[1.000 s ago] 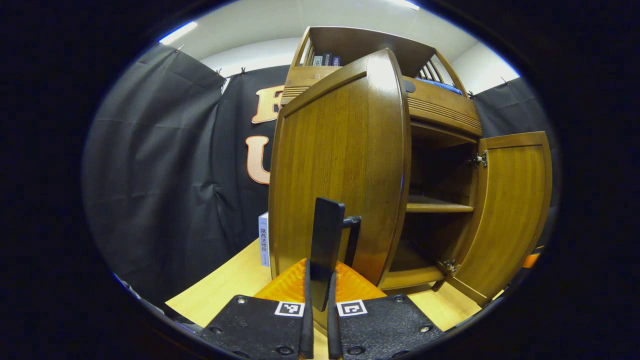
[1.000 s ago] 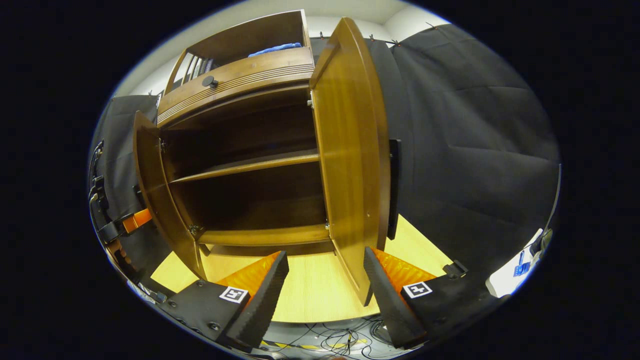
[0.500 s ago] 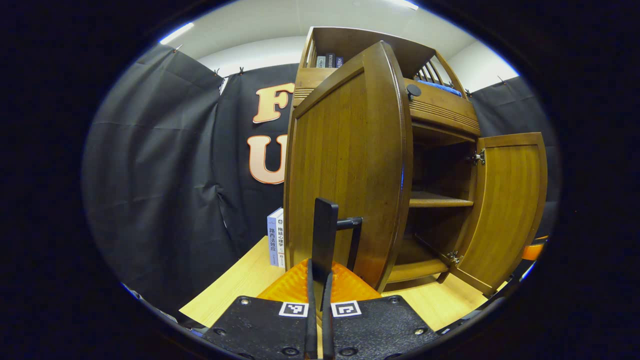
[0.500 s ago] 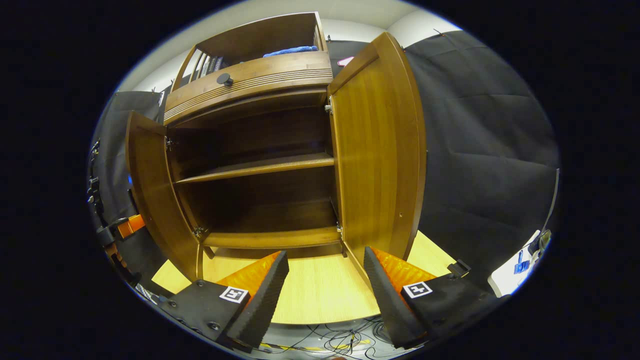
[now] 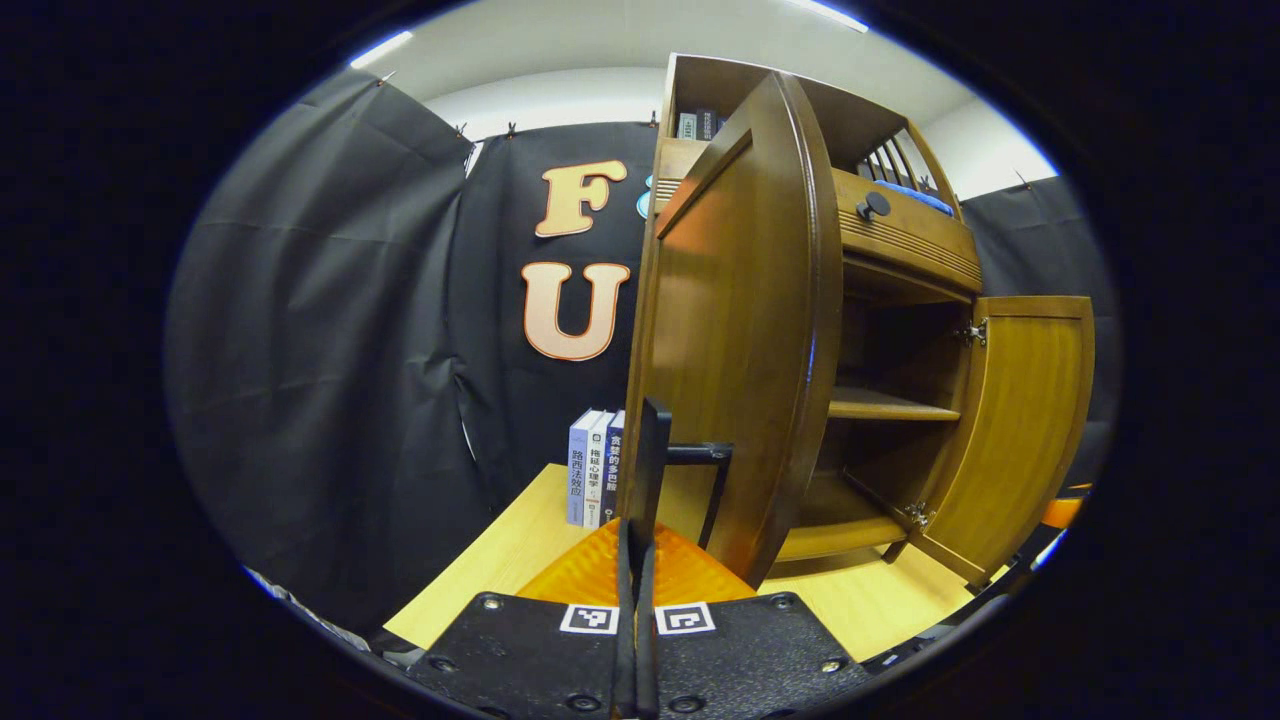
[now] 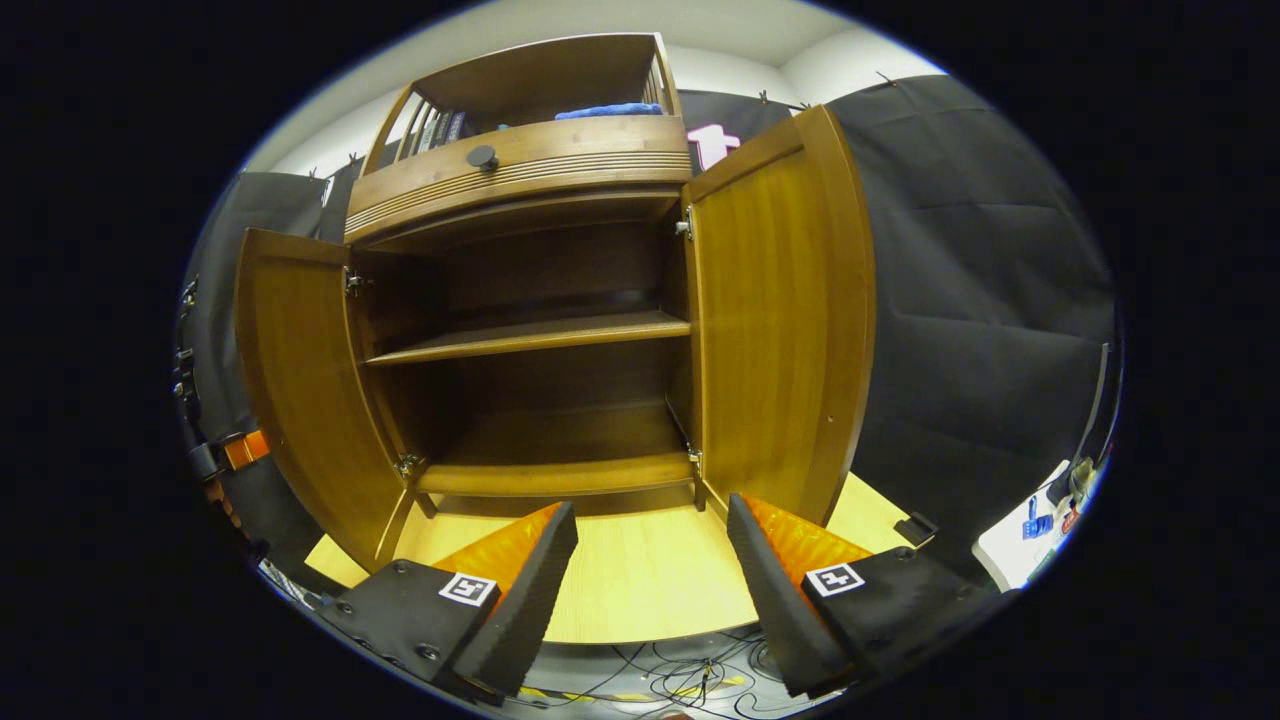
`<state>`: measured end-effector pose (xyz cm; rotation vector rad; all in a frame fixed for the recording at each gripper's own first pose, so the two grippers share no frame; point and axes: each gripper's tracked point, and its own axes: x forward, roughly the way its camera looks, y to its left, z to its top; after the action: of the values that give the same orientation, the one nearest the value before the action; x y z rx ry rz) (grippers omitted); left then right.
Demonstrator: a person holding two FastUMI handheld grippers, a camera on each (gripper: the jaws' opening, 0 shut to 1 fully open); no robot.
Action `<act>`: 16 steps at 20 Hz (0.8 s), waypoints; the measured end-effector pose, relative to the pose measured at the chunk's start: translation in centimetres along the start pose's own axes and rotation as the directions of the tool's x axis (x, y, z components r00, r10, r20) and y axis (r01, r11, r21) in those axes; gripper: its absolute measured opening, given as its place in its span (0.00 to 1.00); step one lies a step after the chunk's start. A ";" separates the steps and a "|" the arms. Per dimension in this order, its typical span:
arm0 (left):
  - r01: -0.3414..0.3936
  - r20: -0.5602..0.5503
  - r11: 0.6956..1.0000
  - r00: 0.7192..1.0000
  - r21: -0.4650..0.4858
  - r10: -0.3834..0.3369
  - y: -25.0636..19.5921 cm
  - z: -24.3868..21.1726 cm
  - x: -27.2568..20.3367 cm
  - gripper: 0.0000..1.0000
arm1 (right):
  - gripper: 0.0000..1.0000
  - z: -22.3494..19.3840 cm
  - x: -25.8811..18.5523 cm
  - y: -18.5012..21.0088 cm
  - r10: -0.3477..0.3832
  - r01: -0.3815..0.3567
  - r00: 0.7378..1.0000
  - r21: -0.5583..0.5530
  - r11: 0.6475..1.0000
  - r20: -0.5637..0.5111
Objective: Open the right door of the double-door shoe cabinet with the right hand, and open the left door with the left hand.
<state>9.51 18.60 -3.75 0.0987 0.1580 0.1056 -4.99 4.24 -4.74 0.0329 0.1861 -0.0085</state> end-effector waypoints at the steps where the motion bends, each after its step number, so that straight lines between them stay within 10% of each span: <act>1: 0.003 0.001 1.000 1.000 -0.001 -0.003 0.4 0.1 -0.2 0.01 | 0.97 0.0 -0.2 0.5 -0.001 0.001 1.000 -0.006 1.000 0.003; 16: 0.071 -0.005 0.997 0.997 0.022 -0.071 4.9 0.5 -1.3 0.00 | 0.97 -0.9 -1.5 5.9 -0.016 0.017 1.000 -0.019 1.000 0.025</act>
<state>7.82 23.26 -2.54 0.1148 0.1667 0.0329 -6.57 10.16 -5.17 0.0123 0.1615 -0.0234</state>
